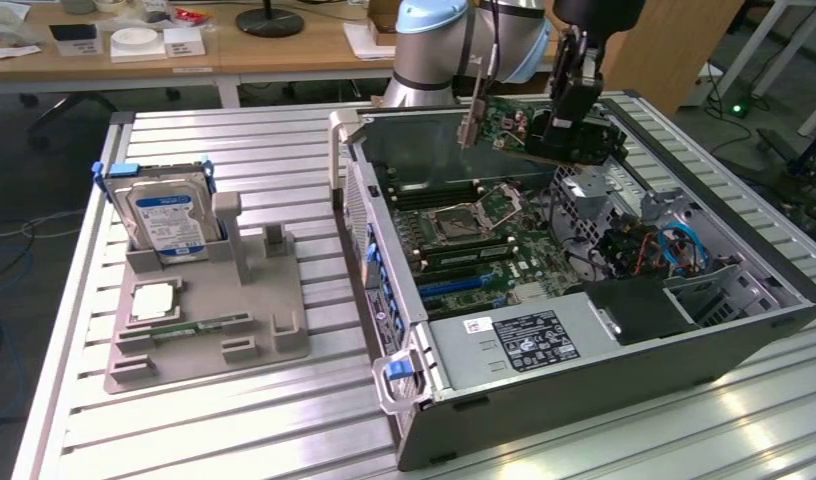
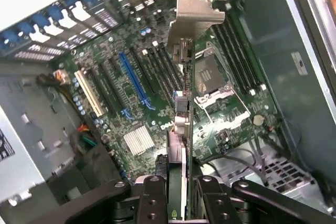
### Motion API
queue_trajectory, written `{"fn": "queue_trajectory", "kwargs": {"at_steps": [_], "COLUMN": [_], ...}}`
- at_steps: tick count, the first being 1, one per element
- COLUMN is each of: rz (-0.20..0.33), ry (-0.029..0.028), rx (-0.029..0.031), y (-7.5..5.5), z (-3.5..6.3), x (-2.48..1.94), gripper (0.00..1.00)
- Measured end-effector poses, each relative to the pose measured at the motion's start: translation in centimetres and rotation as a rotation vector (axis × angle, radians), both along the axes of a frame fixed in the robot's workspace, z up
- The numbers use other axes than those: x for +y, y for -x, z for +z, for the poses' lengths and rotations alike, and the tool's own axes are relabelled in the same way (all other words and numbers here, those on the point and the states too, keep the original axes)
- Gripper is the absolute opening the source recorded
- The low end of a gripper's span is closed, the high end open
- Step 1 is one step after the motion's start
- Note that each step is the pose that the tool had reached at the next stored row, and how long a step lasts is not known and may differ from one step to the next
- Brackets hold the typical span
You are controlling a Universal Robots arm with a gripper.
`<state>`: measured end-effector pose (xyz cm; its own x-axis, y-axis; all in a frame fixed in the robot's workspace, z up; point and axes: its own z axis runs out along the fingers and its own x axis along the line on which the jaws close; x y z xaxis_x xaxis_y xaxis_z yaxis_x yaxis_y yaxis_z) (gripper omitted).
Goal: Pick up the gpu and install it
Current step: 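Insert the gpu into the slot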
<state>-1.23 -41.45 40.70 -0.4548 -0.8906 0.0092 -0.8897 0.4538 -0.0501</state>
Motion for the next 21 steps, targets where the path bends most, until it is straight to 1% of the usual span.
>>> {"fn": "queue_trajectory", "kwargs": {"at_steps": [3, 6, 8, 12, 17, 21], "rz": [0.057, 0.111, 0.201, 0.274, 0.349, 0.407], "ry": [0.0018, 0.0022, 0.0022, 0.0028, 0.0075, 0.0080], "rx": [0.0000, 0.0000, -0.0001, -0.0001, 0.0025, 0.0029], "y": [0.00, 0.00, 0.00, 0.00, 0.01, 0.00], "z": [0.00, -0.01, -0.03, -0.05, -0.08, -0.14], "x": [0.00, 0.00, 0.00, 0.00, 0.00, 0.00], "gripper": [0.27, 0.27, 0.27, 0.27, 0.27, 0.27]}}
